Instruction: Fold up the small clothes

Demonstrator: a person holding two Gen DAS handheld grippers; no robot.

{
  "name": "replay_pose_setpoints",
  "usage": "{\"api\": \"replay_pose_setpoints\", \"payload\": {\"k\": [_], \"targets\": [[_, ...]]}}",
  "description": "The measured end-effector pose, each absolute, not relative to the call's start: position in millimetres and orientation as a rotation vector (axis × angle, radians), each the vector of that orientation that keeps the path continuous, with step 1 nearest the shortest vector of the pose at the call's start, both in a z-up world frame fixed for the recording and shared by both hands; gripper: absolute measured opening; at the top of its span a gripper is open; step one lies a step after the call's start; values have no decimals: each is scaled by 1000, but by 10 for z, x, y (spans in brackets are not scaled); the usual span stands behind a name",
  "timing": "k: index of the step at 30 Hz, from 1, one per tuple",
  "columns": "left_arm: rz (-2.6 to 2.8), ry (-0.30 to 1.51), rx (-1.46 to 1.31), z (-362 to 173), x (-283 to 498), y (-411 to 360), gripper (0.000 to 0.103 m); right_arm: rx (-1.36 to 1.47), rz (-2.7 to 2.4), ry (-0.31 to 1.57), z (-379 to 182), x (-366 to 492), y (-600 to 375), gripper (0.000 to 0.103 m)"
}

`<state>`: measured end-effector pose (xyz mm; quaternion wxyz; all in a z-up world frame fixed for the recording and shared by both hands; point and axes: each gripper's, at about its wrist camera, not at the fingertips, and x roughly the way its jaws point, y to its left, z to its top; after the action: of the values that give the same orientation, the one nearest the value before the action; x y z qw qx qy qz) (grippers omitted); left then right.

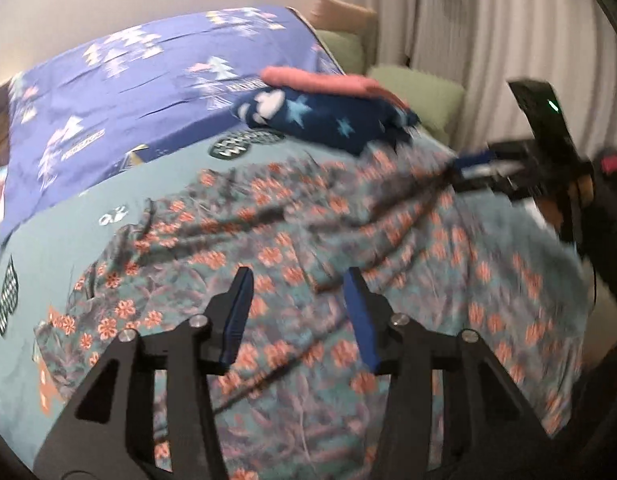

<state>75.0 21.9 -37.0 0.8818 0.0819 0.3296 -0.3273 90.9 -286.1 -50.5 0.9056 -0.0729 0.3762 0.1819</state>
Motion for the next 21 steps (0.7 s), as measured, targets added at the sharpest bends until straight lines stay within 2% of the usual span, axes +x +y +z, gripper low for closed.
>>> {"api": "replay_pose_setpoints", "payload": {"k": [3, 6, 10, 11, 12, 13, 14, 18, 21], "targets": [[-651, 712, 68, -375, 911, 259, 49, -212, 480, 784, -426, 1112, -2555, 59], [-652, 745, -48, -443, 1056, 267, 49, -185, 606, 901, -524, 1558, -2336, 59], [-635, 770, -69, -506, 1074, 279, 49, -100, 629, 1032, -738, 2059, -2258, 59], [-633, 777, -65, -514, 1074, 291, 50, -80, 634, 1062, -790, 2126, -2244, 55], [-626, 783, -57, -516, 1063, 307, 50, -63, 650, 1082, -828, 2152, -2231, 29], [-617, 775, -56, -513, 1058, 320, 50, -63, 685, 1090, -844, 2116, -2207, 11], [-613, 773, -54, -506, 1045, 344, 50, -72, 715, 1065, -814, 2019, -2181, 5], [-603, 768, -85, -496, 1015, 455, 54, -153, 835, 942, -604, 1360, -2091, 5], [-613, 780, -97, -522, 974, 480, 54, -240, 892, 923, -604, 842, -2026, 9]]}}
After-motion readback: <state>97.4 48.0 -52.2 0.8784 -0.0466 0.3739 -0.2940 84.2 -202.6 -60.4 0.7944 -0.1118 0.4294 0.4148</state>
